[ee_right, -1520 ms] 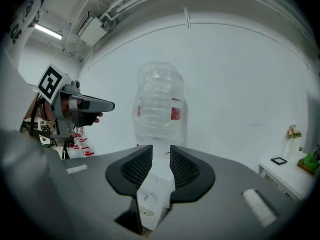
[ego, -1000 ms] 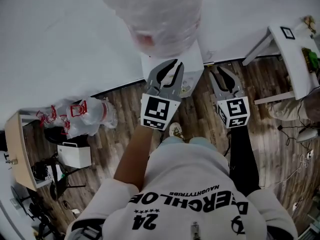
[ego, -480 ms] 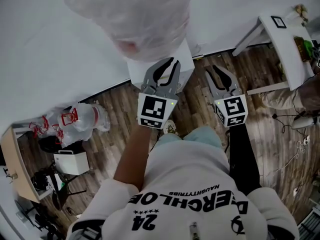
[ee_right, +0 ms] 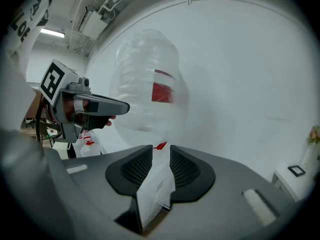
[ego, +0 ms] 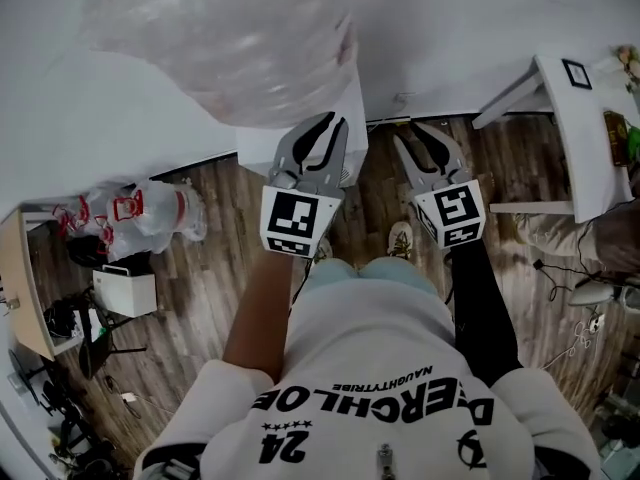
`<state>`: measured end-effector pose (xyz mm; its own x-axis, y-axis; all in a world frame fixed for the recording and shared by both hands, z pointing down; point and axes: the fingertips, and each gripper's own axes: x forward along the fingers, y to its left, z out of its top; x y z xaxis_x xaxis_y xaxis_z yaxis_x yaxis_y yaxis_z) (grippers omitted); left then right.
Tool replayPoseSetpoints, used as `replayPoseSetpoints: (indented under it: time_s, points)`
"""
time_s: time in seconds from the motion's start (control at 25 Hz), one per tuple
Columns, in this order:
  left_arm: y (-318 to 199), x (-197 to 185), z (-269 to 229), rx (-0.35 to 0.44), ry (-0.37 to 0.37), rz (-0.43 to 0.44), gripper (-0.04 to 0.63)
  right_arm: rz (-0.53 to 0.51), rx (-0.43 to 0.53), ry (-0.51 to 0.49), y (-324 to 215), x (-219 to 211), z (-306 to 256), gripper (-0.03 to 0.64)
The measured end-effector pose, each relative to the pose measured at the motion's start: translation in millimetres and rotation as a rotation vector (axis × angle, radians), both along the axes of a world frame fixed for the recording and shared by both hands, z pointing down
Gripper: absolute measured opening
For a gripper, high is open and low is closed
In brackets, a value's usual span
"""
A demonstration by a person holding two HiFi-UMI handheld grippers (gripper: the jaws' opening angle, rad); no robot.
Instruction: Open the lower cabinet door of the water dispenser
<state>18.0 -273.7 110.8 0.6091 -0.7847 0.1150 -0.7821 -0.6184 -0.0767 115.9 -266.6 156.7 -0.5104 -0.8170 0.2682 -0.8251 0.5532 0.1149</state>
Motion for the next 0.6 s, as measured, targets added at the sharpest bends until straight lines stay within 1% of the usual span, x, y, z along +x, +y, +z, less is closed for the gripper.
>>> replayPoseSetpoints:
  time_s: [0.08,0.2,0.44,0.6]
  points:
    - [-3.0,12.4,2.1,-0.014,0.016,-0.048,0.054,-0.034,-0.012,-0.013,-9.9,15.5,0.6,0.089]
    - [-6.0,27.1,11.2,-0.025,0.014,-0.117,0.054,-0.087,-0.035,-0.02,-22.4,34.3,9.3,0.089]
    - [-2.9,50.6,34.2,-0.038,0.013,-0.247,0.054,-0.221,-0.083,-0.002,-24.6,59.3,43.8,0.089]
    - [4.8,63.1,47.3,-0.066,0.002,-0.282,0.054,-0.269,-0.126,0.005,-24.0,64.9,67.1,0.089]
